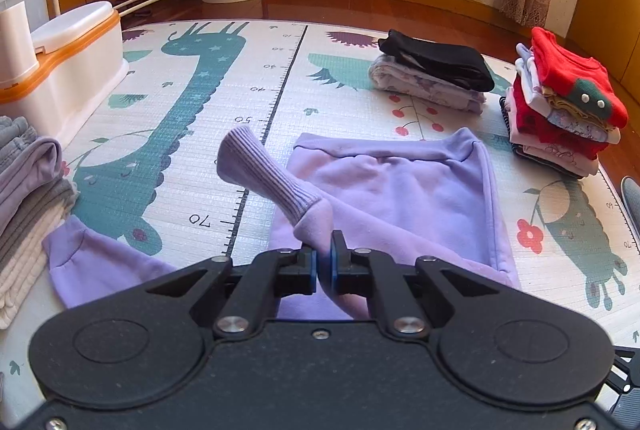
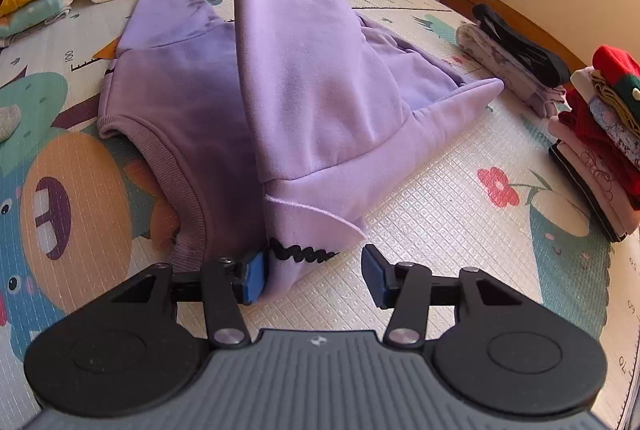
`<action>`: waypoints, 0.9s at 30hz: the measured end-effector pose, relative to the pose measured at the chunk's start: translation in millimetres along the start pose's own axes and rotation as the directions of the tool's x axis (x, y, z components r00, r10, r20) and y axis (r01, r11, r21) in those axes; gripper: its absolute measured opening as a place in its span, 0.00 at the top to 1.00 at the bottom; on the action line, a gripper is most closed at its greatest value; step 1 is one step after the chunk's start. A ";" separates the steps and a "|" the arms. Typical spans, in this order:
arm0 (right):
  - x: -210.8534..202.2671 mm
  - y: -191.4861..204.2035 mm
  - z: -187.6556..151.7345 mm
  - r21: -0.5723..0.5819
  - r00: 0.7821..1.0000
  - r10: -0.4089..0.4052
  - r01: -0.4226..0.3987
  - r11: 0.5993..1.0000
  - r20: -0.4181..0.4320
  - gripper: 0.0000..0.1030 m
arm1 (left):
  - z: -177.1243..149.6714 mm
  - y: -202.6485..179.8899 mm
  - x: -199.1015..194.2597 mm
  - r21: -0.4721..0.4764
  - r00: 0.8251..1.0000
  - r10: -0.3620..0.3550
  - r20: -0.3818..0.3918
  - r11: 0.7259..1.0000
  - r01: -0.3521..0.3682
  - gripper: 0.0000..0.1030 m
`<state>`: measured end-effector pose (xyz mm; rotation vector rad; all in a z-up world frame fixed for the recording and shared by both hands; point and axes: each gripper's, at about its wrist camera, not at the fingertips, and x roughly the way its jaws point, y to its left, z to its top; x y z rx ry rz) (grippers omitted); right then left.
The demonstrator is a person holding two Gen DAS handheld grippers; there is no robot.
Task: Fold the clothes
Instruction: 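Carry the sleeve across the sweatshirt body with the left gripper and release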
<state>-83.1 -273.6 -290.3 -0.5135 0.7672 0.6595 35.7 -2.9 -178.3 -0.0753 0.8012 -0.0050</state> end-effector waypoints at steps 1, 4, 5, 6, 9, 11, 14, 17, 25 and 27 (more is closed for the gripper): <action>-0.1 2.4 0.1 -0.020 1.000 0.000 0.000 1.000 0.003 0.56 | -1.9 3.3 1.9 -0.005 1.000 0.005 -0.005 1.000 -0.005 0.95; 0.0 10.5 -0.1 -0.071 1.000 0.008 -0.008 0.997 0.008 0.59 | -7.5 13.6 8.2 -0.028 1.000 0.022 -0.019 0.999 -0.023 0.95; 0.1 13.2 -0.4 -0.087 1.000 0.010 -0.010 0.996 0.009 0.60 | -8.8 15.8 10.1 -0.031 0.999 0.025 -0.023 0.999 -0.026 0.95; 0.2 15.8 -0.6 -0.103 1.000 0.013 -0.011 0.995 0.011 0.61 | -10.5 17.6 11.8 -0.031 0.999 0.031 -0.028 0.999 -0.031 0.95; 0.0 20.8 -0.1 -0.141 1.000 0.014 -0.011 0.990 0.018 0.64 | -16.6 23.7 16.4 -0.039 0.998 0.039 -0.042 0.998 -0.041 0.95; 0.3 23.1 0.4 -0.159 1.000 0.012 -0.008 0.987 0.020 0.64 | -21.8 26.1 20.2 -0.032 0.997 0.048 -0.055 0.998 -0.050 0.95; 0.0 26.0 0.4 -0.184 1.000 0.002 0.003 0.983 0.025 0.64 | -29.6 30.7 26.0 -0.035 0.995 0.062 -0.077 0.997 -0.065 0.95; -1.5 32.5 -0.3 -0.239 0.999 -0.013 0.023 0.971 0.043 0.64 | -35.4 34.1 29.9 -0.043 0.994 0.070 -0.088 0.996 -0.074 0.95; -5.3 42.1 1.0 -0.308 0.997 0.005 0.018 0.951 0.073 0.64 | -32.8 37.7 39.6 -0.041 0.994 0.069 -0.083 0.996 -0.073 0.95; -6.7 43.2 1.6 -0.319 0.997 0.010 0.016 0.948 0.081 0.64 | -31.6 37.8 40.7 -0.042 0.995 0.064 -0.078 0.997 -0.068 0.95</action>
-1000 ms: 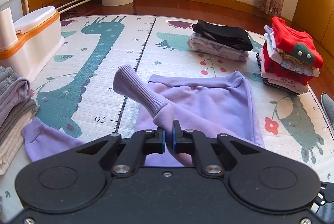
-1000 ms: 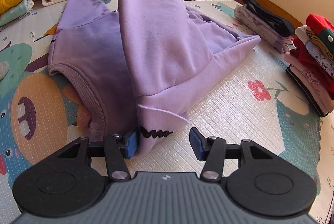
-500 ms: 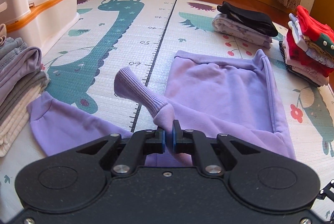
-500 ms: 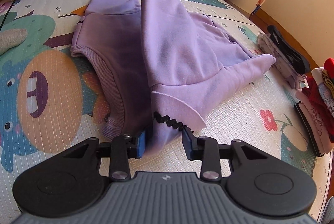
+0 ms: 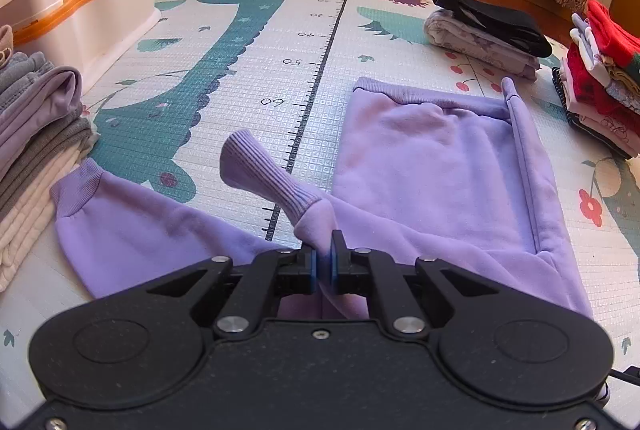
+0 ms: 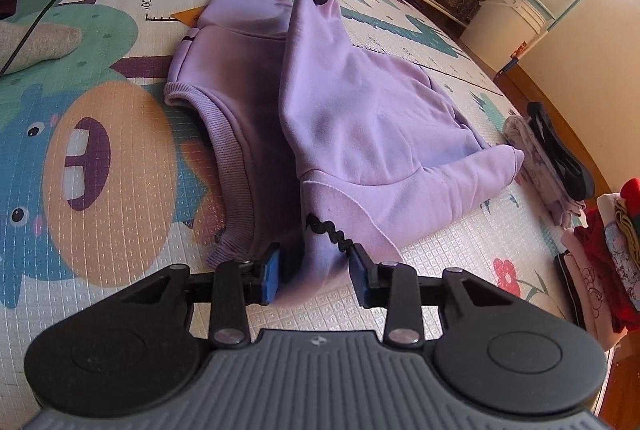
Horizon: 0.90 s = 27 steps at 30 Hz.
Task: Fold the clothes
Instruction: 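Carry the sleeve across the sweatshirt body with the left gripper and release, then grasp the other ribbed sleeve cuff with the left gripper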
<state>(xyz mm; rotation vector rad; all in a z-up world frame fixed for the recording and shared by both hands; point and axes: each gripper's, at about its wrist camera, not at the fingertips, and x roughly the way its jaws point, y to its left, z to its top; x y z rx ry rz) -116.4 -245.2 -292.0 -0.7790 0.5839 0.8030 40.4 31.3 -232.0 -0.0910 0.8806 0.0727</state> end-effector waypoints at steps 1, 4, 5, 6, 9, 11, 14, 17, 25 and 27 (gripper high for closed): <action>-0.1 -0.1 0.1 -0.003 1.000 0.002 -0.002 1.000 0.005 0.64 | 0.0 0.5 0.5 0.000 1.000 -0.004 0.002 1.000 0.004 0.95; 0.4 -0.2 0.2 -0.010 1.000 0.012 -0.012 1.000 0.021 0.64 | -2.1 3.0 4.1 -0.002 1.000 -0.002 -0.003 1.000 0.002 0.95; 1.8 0.2 0.1 -0.011 0.999 0.028 -0.028 1.000 0.018 0.63 | -3.8 4.1 5.5 0.000 1.000 0.002 -0.007 1.000 -0.002 0.95; 3.2 0.6 0.1 -0.012 0.999 0.044 -0.044 0.999 0.014 0.63 | -6.2 5.2 7.7 0.004 1.000 0.014 -0.016 1.000 -0.014 0.95; 6.1 -0.4 1.8 -0.007 0.997 0.079 -0.079 0.997 0.005 0.63 | -12.1 9.9 13.0 -0.007 0.999 0.033 -0.043 0.999 -0.034 0.93; 7.2 -2.3 3.5 -0.002 0.996 0.093 -0.093 0.996 0.000 0.63 | -14.9 14.5 16.9 -0.021 0.994 0.073 -0.083 0.997 -0.075 0.72; 6.8 -6.8 3.9 0.015 0.993 0.118 -0.118 0.993 -0.011 0.62 | -15.7 31.8 15.4 -0.077 0.977 0.175 -0.118 0.980 -0.185 0.51; 3.4 -12.8 4.1 0.042 0.988 0.154 -0.152 0.987 -0.024 0.62 | -7.7 38.2 5.7 -0.079 0.954 0.287 -0.085 0.953 -0.293 0.52; -5.9 -9.5 12.4 -0.009 0.994 0.102 -0.102 0.995 0.027 0.58 | 63.0 -58.1 -2.5 0.200 0.997 0.017 0.081 0.979 -0.033 0.52; -3.4 -6.7 15.2 -0.034 0.996 0.084 -0.082 0.996 0.043 0.57 | 80.0 -95.6 3.9 0.318 0.993 -0.086 0.086 0.947 0.054 0.53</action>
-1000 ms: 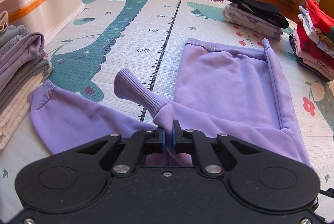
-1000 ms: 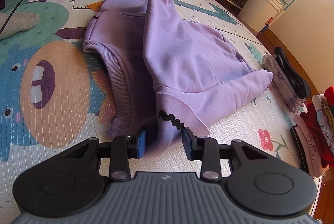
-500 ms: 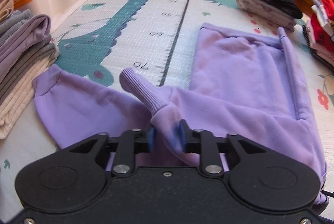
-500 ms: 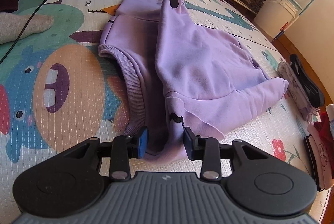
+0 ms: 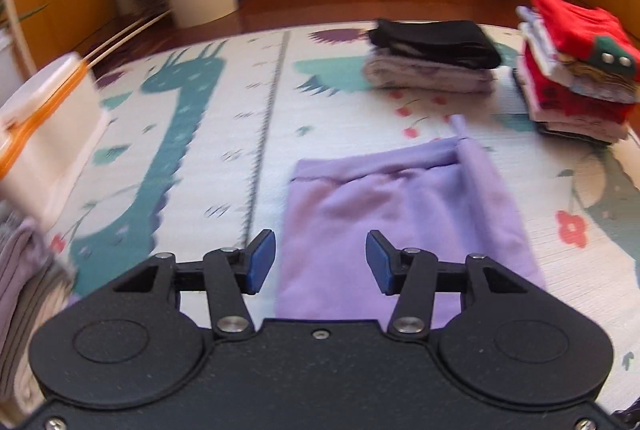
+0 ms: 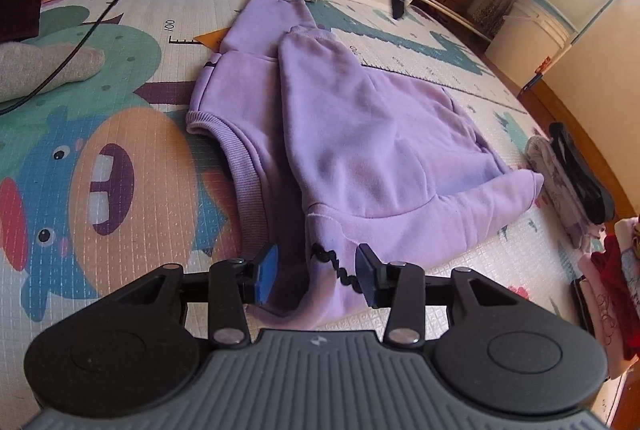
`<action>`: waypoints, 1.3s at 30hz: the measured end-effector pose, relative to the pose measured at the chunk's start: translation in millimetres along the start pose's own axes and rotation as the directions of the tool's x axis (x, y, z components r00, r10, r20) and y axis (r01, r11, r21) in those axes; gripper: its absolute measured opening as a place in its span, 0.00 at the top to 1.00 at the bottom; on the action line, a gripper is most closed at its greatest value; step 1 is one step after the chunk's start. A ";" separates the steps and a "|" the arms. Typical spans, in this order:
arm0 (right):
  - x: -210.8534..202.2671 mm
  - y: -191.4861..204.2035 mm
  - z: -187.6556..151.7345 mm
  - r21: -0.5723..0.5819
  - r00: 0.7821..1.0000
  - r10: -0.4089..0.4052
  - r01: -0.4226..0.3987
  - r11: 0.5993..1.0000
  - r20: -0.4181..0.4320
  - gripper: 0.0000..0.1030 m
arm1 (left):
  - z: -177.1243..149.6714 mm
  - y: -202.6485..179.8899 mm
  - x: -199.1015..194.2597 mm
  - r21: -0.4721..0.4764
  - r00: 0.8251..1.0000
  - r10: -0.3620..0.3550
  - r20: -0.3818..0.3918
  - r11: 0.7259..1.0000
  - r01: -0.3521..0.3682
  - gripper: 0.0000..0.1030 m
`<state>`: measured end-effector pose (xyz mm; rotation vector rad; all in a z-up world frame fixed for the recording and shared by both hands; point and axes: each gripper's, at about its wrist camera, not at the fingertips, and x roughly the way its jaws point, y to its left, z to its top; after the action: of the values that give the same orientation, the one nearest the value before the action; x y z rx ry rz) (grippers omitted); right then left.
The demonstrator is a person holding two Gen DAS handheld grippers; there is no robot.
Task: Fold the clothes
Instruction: 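Grasp the other ribbed sleeve cuff with the left gripper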
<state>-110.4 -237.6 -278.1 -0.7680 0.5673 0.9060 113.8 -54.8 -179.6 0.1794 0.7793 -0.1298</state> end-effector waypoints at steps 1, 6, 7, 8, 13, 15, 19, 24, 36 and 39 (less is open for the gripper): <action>2.4 -0.3 0.7 -0.002 1.000 0.003 -0.003 1.000 0.002 0.57 | 12.4 -14.7 6.8 0.057 0.999 -0.045 0.012 0.997 0.044 0.55; 14.7 -7.2 -0.6 0.050 0.999 0.042 -0.041 0.998 -0.014 0.60 | 55.9 -56.6 57.8 0.125 0.981 -0.191 -0.036 0.973 0.194 0.62; 17.2 -9.0 -1.2 0.066 0.998 0.051 -0.050 0.997 -0.019 0.61 | 60.9 -58.8 70.3 0.093 0.976 -0.209 -0.055 0.972 0.213 0.62; 18.6 -10.1 -2.6 0.080 0.998 0.061 -0.059 0.995 -0.022 0.61 | 63.0 -57.4 83.6 0.037 0.972 -0.223 -0.071 0.973 0.226 0.62; 20.3 -9.7 -12.1 0.133 0.996 0.089 -0.085 0.987 -0.027 0.60 | 69.3 -49.9 147.8 -0.241 0.944 -0.301 -0.136 0.934 0.263 0.62; 20.6 -11.5 -14.1 0.152 0.995 0.099 -0.095 0.984 -0.022 0.60 | 68.4 -50.5 164.6 -0.292 0.935 -0.322 -0.146 0.917 0.270 0.62; 21.1 -14.9 -17.6 0.168 0.993 0.119 -0.116 0.979 -0.008 0.59 | 67.4 -53.3 186.9 -0.331 0.920 -0.359 -0.158 0.897 0.293 0.91; 21.7 -15.8 -19.8 0.174 0.992 0.127 -0.126 0.977 0.006 0.58 | 56.5 -51.8 205.0 -0.311 0.930 -0.315 -0.188 0.918 0.247 0.94; 22.5 -16.4 -20.4 0.163 0.991 0.134 -0.134 0.977 0.013 0.57 | 70.9 -53.0 187.5 -0.205 0.972 -0.194 -0.129 0.965 0.165 0.88; 22.2 -15.6 -21.0 0.163 0.991 0.131 -0.132 0.978 0.016 0.57 | 79.0 -61.8 184.1 -0.167 0.969 -0.231 -0.091 0.962 0.214 0.88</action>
<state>-88.3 -249.6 -301.4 -0.5851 0.6854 0.9695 286.4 -140.9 -261.7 -0.0516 0.9153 -0.2728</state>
